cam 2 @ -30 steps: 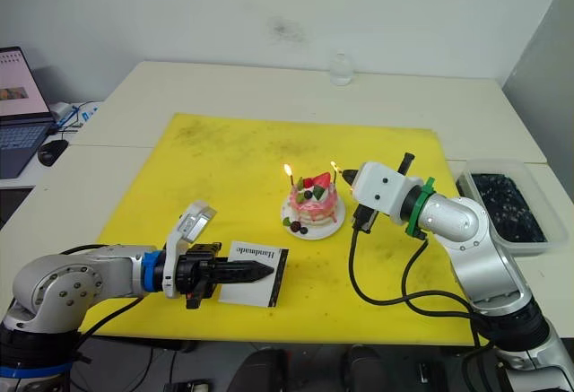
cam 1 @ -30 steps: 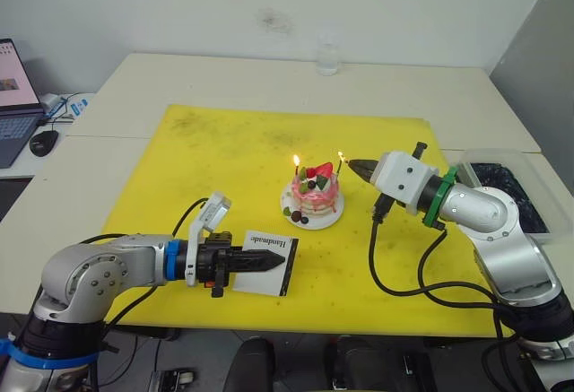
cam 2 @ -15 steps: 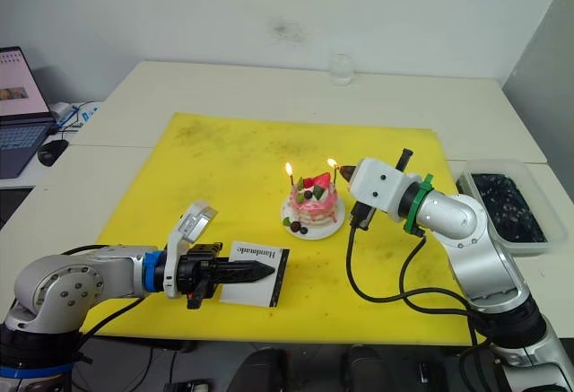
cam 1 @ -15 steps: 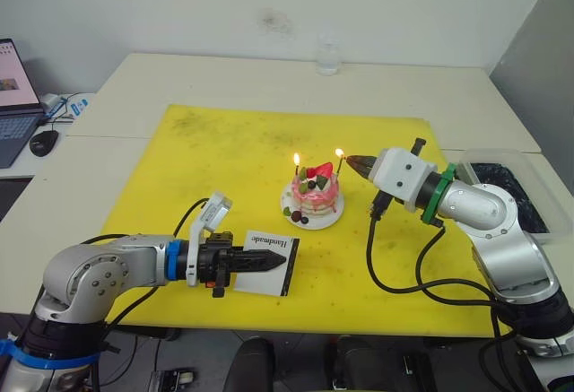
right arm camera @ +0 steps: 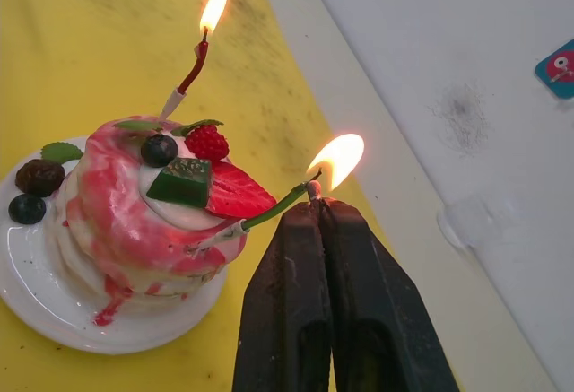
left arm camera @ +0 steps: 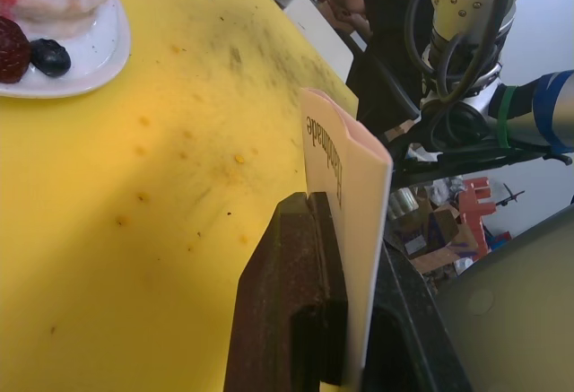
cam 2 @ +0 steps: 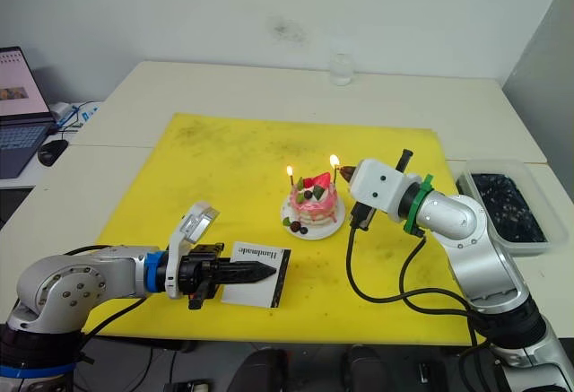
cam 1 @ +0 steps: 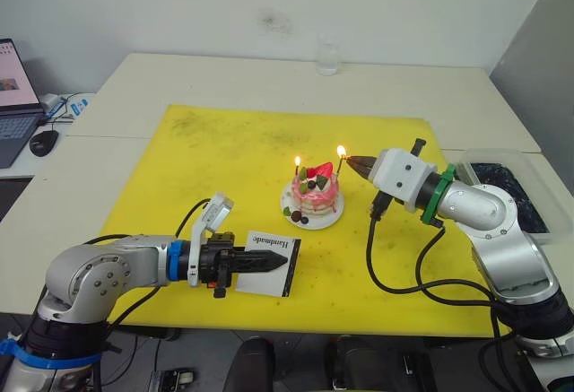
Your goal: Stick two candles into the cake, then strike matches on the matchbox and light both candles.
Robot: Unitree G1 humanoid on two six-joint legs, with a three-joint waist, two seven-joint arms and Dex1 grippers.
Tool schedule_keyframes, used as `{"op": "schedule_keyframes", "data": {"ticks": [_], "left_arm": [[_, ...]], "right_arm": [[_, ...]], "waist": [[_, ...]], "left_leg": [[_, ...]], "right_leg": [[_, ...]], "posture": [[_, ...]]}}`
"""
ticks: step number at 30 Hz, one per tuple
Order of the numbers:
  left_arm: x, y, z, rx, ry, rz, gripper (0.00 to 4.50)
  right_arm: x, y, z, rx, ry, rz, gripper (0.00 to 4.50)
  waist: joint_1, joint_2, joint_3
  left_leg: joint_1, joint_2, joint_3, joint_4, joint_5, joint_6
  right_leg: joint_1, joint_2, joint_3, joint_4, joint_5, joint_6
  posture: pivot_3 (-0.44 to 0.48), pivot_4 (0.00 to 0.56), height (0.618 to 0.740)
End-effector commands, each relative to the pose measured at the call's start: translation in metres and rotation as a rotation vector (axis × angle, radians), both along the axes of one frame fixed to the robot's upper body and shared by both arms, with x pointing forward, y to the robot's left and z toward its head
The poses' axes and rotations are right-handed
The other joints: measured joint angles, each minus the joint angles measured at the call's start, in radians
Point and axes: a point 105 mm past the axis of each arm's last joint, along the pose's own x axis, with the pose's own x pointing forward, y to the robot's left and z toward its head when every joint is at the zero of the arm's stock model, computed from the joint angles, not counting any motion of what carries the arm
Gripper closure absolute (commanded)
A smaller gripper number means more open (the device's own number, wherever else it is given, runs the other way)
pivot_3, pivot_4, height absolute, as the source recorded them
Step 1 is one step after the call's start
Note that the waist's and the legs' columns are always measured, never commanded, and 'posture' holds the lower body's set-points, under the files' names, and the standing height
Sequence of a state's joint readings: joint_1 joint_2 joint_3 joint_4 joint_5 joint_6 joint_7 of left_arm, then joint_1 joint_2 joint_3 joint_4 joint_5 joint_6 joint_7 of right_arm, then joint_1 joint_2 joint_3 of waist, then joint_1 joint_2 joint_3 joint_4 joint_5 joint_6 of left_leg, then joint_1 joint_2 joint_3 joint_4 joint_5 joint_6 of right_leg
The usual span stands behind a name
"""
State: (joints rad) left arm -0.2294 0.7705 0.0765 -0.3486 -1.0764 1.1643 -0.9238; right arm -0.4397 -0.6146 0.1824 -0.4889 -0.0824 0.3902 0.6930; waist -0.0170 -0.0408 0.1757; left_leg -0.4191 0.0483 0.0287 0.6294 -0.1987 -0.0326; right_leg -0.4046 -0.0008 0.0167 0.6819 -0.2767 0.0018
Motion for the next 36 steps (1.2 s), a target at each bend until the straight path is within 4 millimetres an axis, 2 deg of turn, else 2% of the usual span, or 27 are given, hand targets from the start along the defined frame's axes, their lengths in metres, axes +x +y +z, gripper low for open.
{"op": "schedule_keyframes", "data": {"ticks": [1,6,11,13,19,22,25,31,34,36], "left_arm": [[-0.001,-0.003,0.007,-0.009,-0.038,-0.016,4.5],[0.002,-0.005,0.005,-0.009,-0.041,-0.015,4.5],[0.003,-0.008,0.003,-0.012,-0.042,-0.015,4.5],[0.002,-0.009,0.002,-0.014,-0.039,-0.016,4.5],[0.001,-0.014,-0.002,-0.024,-0.028,-0.022,4.5],[0.001,-0.017,-0.003,-0.028,-0.025,-0.025,4.5],[0.002,-0.019,-0.003,-0.031,-0.024,-0.027,4.5],[0.003,-0.021,-0.004,-0.036,-0.025,-0.021,4.5],[0.003,-0.021,-0.005,-0.032,-0.025,-0.017,4.5],[0.003,-0.02,-0.006,-0.026,-0.024,-0.01,4.5]], "right_arm": [[-0.006,0.0,0.003,-0.012,-0.015,0.015,4.49],[-0.014,-0.004,-0.006,-0.024,0.052,0.003,4.49],[-0.026,-0.028,-0.013,-0.005,0.114,-0.101,4.49],[-0.026,-0.053,-0.016,0.006,0.135,-0.208,4.49],[-0.019,-0.16,-0.011,0.077,0.091,-0.651,4.49],[-0.02,-0.202,-0.012,0.11,0.069,-0.796,4.49],[-0.02,-0.231,-0.018,0.137,0.062,-0.902,4.49],[-0.015,-0.266,-0.041,0.221,0.117,-1.034,4.49],[-0.01,-0.277,-0.047,0.289,0.138,-1.09,3.87],[-0.008,-0.277,-0.045,0.321,0.128,-1.09,3.12]], "waist": [[0.0,0.0,0.0],[0.0,0.0,0.0],[0.004,0.0,0.0],[0.007,0.0,0.0],[0.013,0.0,0.0],[0.012,0.0,0.0],[0.011,0.0,0.0],[0.008,0.001,0.0],[0.008,0.001,0.0],[0.008,0.001,-0.001]], "left_leg": [[0.0,0.0,0.0,0.0,0.0,0.0],[0.0,0.0,0.0,0.0,0.0,0.0],[0.0,0.0,0.0,0.0,0.0,0.0],[0.0,0.0,0.0,0.0,0.0,0.0],[0.0,-0.001,0.001,0.0,0.0,0.0],[0.0,-0.001,0.001,0.0,0.0,0.0],[0.001,-0.002,0.001,0.0,0.0,0.0],[0.001,-0.002,0.001,0.0,0.0,0.0],[0.001,-0.002,0.001,0.0,0.0,0.0],[0.001,-0.002,0.001,0.0,0.0,0.0]], "right_leg": [[0.0,0.0,0.0,0.0,0.0,0.0],[0.0,0.0,0.0,0.0,0.0,0.0],[0.0,0.0,0.0,0.0,0.0,0.0],[0.0,0.0,0.0,0.0,0.0,0.0],[0.0,0.0,0.001,0.0,0.0,0.0],[0.0,0.0,0.001,0.0,0.0,0.001],[0.0,0.001,0.0,0.0,0.0,0.0],[0.0,0.002,0.001,0.0,0.0,0.0],[0.0,0.002,0.001,0.0,0.0,0.0],[0.0,0.002,0.001,0.0,0.0,0.001]], "posture": [[0.0,0.15,0.74],[0.0,0.15,0.74],[0.0,0.15,0.74],[0.0,0.15,0.74],[0.0,0.15,0.74],[0.0,0.15,0.74],[0.0,0.15,0.74],[0.0,0.15,0.74],[0.0,0.15,0.74],[0.0,0.15,0.74]]}}
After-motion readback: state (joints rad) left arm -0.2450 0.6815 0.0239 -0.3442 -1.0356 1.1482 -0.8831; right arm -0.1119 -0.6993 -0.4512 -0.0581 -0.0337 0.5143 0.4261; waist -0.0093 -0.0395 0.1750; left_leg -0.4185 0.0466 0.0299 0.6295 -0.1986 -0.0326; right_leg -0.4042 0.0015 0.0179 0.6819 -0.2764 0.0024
